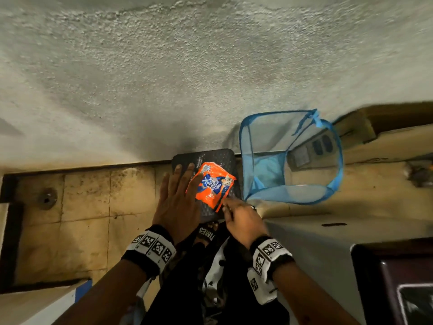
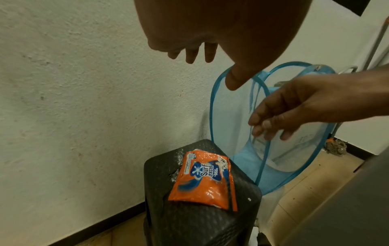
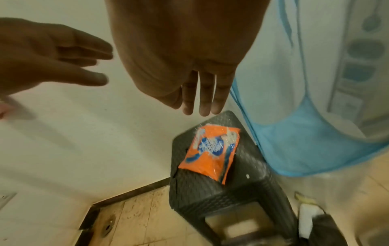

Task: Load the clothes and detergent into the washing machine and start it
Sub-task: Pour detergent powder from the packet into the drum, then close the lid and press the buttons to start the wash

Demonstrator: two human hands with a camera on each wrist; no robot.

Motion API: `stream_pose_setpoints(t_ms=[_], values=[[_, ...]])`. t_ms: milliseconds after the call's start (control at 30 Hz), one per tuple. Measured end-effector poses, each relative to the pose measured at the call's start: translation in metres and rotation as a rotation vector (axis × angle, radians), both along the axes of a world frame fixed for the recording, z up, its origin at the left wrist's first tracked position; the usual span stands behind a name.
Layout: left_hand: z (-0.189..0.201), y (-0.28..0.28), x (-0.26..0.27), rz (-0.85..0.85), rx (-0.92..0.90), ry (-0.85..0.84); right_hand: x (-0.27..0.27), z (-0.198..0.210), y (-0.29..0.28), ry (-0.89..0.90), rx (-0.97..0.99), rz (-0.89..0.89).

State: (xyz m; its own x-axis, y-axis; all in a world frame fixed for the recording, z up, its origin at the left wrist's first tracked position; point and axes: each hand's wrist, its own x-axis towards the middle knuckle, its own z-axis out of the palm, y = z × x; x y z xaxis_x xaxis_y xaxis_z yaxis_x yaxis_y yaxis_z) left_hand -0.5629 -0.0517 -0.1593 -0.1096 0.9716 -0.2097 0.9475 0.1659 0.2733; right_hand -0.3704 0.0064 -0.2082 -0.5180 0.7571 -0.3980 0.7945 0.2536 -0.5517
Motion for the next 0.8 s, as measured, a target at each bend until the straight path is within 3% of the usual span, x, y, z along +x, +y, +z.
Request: stream_pose_setpoints(t_ms=[167, 333, 533, 800], values=[[0.051, 0.008, 0.019, -0.096, 0.147, 0.019, 0.017, 0.07, 0.005, -0.045, 0.244, 0.069], [0.108, 0.035, 0.062, -0.242, 0.314, -0.007, 0.065, 0.142, 0.007, -0.075, 0.423, -0.048], [0.151, 0.083, 0.161, -0.539, 0.413, -0.06, 0.166, 0.211, -0.015, -0.195, 0.594, -0.288], [0.207, 0.099, 0.326, -0.935, 0.48, -0.095, 0.313, 0.264, -0.085, -0.339, 0.729, -0.729]])
